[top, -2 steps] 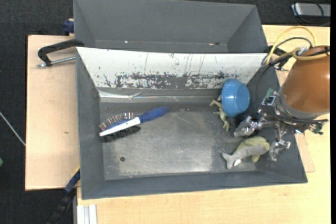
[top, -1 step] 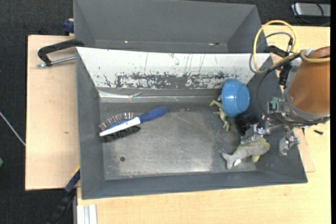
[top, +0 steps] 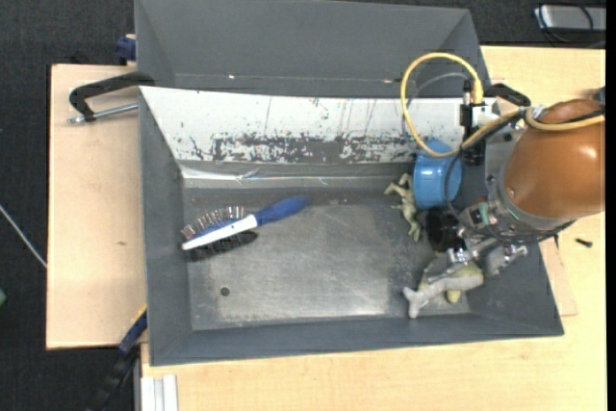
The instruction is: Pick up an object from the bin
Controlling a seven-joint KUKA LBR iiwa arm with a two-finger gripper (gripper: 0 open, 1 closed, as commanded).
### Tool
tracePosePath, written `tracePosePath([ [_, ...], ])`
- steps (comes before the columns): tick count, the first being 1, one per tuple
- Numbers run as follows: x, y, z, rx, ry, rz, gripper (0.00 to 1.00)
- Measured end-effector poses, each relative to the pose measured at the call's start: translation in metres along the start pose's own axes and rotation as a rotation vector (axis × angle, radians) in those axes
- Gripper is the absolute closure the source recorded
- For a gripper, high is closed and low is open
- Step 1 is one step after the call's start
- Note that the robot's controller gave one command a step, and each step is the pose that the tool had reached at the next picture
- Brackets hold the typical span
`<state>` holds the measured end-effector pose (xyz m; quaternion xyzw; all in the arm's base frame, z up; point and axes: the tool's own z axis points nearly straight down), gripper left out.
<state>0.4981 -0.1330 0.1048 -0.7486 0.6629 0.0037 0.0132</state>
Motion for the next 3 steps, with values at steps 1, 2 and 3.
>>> tracePosePath([
  [1, -0.006, 0.0, 0.008, 0.003, -0.007, -0.195, 0.0],
  [2, 0.008, 0.004, 0.008, -0.01, 0.015, -0.185, 1.0],
  [3, 0.006, 0.002, -0.028, -0.012, 0.02, -0.183, 1.0],
])
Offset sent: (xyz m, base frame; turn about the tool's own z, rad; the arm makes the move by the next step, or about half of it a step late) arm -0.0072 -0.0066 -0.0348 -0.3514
